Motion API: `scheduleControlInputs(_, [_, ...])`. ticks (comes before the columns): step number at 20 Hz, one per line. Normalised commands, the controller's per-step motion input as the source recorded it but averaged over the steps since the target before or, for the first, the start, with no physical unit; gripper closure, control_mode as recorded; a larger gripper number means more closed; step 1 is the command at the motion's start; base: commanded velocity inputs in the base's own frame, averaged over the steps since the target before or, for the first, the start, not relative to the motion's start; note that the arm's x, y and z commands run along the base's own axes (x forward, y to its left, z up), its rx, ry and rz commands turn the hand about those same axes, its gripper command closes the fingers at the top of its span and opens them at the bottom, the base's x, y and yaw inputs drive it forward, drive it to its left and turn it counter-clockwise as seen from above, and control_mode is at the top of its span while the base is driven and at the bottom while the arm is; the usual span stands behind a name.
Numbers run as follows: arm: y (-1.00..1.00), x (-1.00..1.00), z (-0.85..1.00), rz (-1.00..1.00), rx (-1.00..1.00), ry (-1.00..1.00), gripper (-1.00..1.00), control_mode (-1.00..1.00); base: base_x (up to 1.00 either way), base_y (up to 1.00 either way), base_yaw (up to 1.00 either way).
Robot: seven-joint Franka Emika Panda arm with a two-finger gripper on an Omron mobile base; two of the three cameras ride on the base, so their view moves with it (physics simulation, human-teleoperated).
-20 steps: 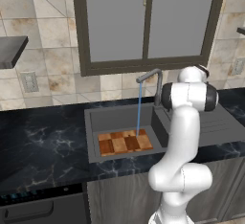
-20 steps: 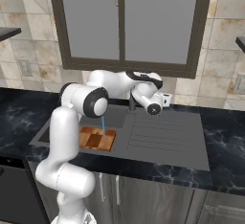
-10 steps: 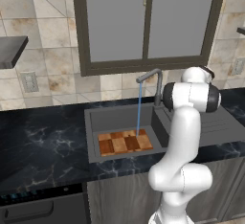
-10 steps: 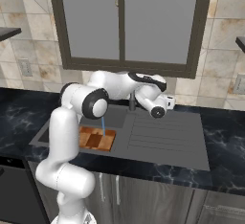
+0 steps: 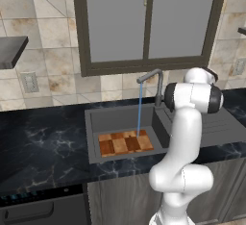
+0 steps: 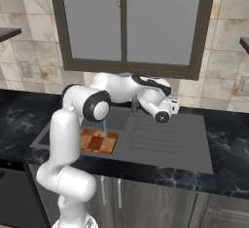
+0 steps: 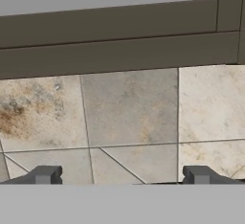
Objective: Turn on the sink faucet with hot water and rinse the cutting board for ten seconds, then turn off the faucet. Push the cutting board to reach the water if necessary.
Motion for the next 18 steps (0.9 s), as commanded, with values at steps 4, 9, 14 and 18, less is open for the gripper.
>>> scheduleControlInputs(4, [0.00, -0.03, -0.15, 0.00, 0.00, 0.00, -1.00, -1.00, 0.00, 0.00, 0.00])
scheduleControlInputs(9, [0.00, 0.00, -0.14, 0.00, 0.00, 0.00, -1.00, -1.00, 0.00, 0.00, 0.00])
scheduleControlInputs(14, [0.00, 0.00, -0.15, 0.00, 0.00, 0.00, -1.00, -1.00, 0.00, 0.00, 0.00])
scheduleControlInputs(18, [0.00, 0.00, -0.14, 0.00, 0.00, 0.00, -1.00, -1.00, 0.00, 0.00, 0.00])
